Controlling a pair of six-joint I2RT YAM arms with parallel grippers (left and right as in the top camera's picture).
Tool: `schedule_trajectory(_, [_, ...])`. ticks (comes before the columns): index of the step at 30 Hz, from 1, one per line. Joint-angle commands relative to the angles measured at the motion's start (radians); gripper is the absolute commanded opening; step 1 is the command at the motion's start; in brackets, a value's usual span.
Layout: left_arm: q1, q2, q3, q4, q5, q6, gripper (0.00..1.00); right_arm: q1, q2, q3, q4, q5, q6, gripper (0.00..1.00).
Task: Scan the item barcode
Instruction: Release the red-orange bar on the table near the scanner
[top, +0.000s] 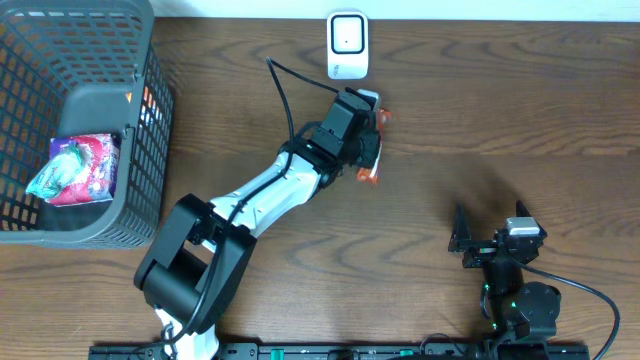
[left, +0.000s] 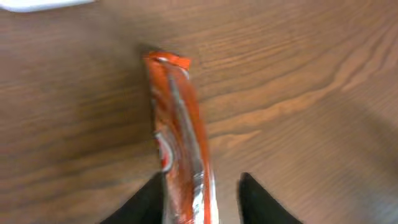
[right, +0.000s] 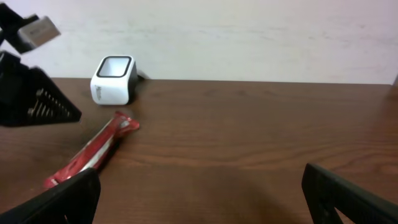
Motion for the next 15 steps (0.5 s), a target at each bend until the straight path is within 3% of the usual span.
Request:
schedule_trajectory(1, [0.029, -0.030, 0.015, 0.027, -0.059, 0.030, 0.49, -0.001, -0.005, -0.002, -0.004, 0.001, -0.011, 0.99])
schedule_trajectory(8, [0.117, -0.176, 0.015, 0.097, -0.059, 0.030, 0.54, -0.001, -0.005, -0.002, -0.004, 0.001, -0.011, 0.99])
schedule_trajectory(15, [0.316, -0.416, 0.015, 0.110, -0.063, 0.068, 0.59, -0.001, -0.005, -0.002, -0.004, 0.001, -0.011, 0.99])
